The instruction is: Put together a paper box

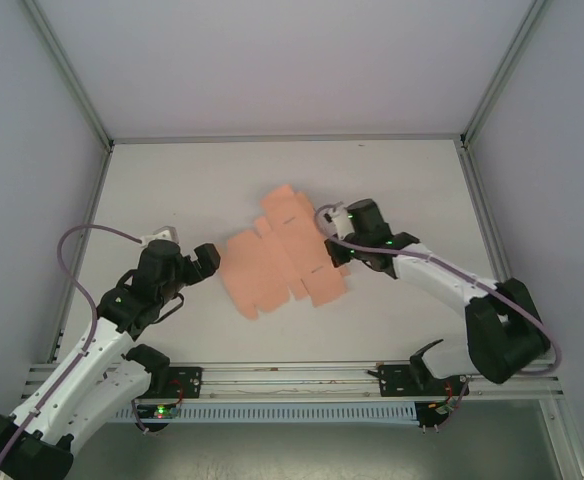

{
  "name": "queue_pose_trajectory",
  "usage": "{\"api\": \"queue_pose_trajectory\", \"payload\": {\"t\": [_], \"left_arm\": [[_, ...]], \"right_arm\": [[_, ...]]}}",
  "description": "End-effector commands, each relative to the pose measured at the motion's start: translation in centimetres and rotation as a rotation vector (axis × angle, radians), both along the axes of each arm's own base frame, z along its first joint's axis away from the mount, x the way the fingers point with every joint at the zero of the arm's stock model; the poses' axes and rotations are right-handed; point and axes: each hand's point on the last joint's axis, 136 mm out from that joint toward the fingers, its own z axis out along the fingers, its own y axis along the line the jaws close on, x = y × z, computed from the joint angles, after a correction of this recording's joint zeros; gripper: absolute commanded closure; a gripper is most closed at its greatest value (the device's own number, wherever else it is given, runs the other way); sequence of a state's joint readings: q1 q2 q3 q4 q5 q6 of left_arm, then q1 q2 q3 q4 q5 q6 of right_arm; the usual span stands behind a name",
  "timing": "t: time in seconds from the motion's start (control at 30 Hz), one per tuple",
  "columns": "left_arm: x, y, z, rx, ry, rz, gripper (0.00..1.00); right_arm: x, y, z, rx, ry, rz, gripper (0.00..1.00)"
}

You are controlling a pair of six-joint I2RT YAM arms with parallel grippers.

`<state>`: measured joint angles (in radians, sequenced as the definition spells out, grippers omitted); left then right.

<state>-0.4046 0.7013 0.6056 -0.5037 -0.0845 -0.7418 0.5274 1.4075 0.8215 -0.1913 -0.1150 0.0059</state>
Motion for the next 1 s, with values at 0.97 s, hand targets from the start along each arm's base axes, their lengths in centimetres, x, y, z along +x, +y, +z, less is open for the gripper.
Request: {"api": "queue_pose_trajectory", "payload": {"t": [0.97], "left_arm": [[9.8, -15.7, 3.3, -0.187, 0.079, -0.472, 0.24]], "right_arm": [[0.8, 4.4, 3.1, -0.648, -0.803, 0.384, 1.00]]}}
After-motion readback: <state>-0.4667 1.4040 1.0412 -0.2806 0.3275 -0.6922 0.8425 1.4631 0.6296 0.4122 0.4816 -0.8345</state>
